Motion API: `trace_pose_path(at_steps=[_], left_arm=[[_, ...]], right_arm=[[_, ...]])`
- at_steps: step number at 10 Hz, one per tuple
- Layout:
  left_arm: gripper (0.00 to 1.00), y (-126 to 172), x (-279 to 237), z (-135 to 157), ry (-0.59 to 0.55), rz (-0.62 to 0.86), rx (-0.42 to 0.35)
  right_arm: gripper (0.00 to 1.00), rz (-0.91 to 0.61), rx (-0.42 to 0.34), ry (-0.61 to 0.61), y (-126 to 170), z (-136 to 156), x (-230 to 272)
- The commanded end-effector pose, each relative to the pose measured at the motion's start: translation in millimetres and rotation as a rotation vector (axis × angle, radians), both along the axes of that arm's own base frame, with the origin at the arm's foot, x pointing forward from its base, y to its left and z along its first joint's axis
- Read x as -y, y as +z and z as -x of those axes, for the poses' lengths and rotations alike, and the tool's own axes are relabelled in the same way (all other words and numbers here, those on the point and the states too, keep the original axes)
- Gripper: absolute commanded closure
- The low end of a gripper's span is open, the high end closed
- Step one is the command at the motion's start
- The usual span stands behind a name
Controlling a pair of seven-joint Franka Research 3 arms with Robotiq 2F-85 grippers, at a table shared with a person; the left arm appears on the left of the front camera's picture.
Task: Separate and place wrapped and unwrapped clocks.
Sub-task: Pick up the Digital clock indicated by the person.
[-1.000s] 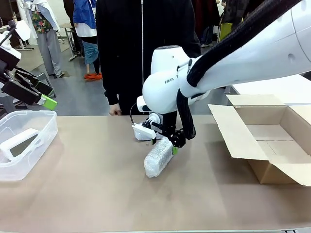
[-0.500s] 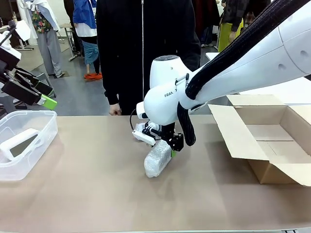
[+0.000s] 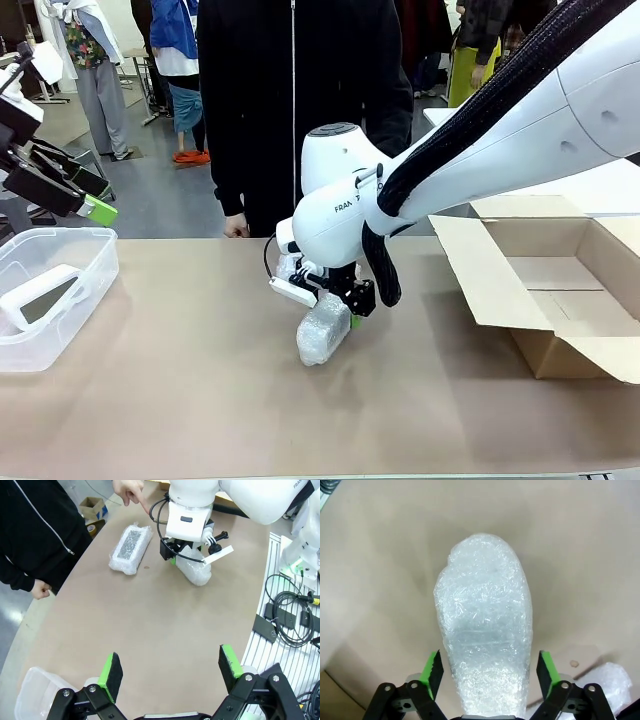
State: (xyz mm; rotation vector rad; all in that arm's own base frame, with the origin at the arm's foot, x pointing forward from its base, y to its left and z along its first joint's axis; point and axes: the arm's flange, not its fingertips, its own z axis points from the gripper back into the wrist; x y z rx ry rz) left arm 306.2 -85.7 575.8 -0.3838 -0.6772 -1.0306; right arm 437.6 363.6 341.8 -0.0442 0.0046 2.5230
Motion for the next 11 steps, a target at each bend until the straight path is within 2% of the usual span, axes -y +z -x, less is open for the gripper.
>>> trace_pose_path(at_steps=[1, 2, 3, 4, 5, 6, 7, 8, 9, 10, 11], left_arm=[[0.00, 0, -1, 1, 0.000, 0.004, 0.000], [0.00, 0, -1, 1, 0.000, 0.004, 0.000], [0.00, 0, -1, 1, 0.000, 0.004, 0.000], [0.00, 0, -1, 1, 0.000, 0.004, 0.000], [0.00, 0, -1, 1, 0.000, 0.004, 0.000], [0.00, 0, -1, 1, 0.000, 0.004, 0.000], [0.00, 0, -1, 1, 0.000, 0.004, 0.000], [0.00, 0, -1, 1, 0.000, 0.004, 0.000], [0.00, 0, -1, 1, 0.000, 0.004, 0.000], [0.00, 0, -1, 1, 0.000, 0.004, 0.000], [0.00, 0, -1, 1, 0.000, 0.004, 0.000]], right_arm=[[0.19, 0.023, 0.003, -0.009, 3, 0, 1], [0.37, 0.033, 0.001, -0.007, 3, 0, 1], [0.38, 0.040, -0.006, -0.004, 4, 0, 1], [0.57, 0.041, -0.005, 0.001, 4, 0, 1], [0.57, 0.042, -0.008, 0.002, 5, 0, 1], [0.76, 0.041, -0.010, 0.006, 6, 0, 0], [0.77, 0.044, -0.011, 0.009, 8, 0, -1], [0.95, 0.052, -0.018, 0.011, 9, 0, -1], [0.96, 0.055, -0.033, 0.013, 11, -1, 0], [0.96, 0.008, -0.033, 0.034, 27, 2, 4], [0.96, -0.011, -0.043, -0.027, 61, 5, 9]])
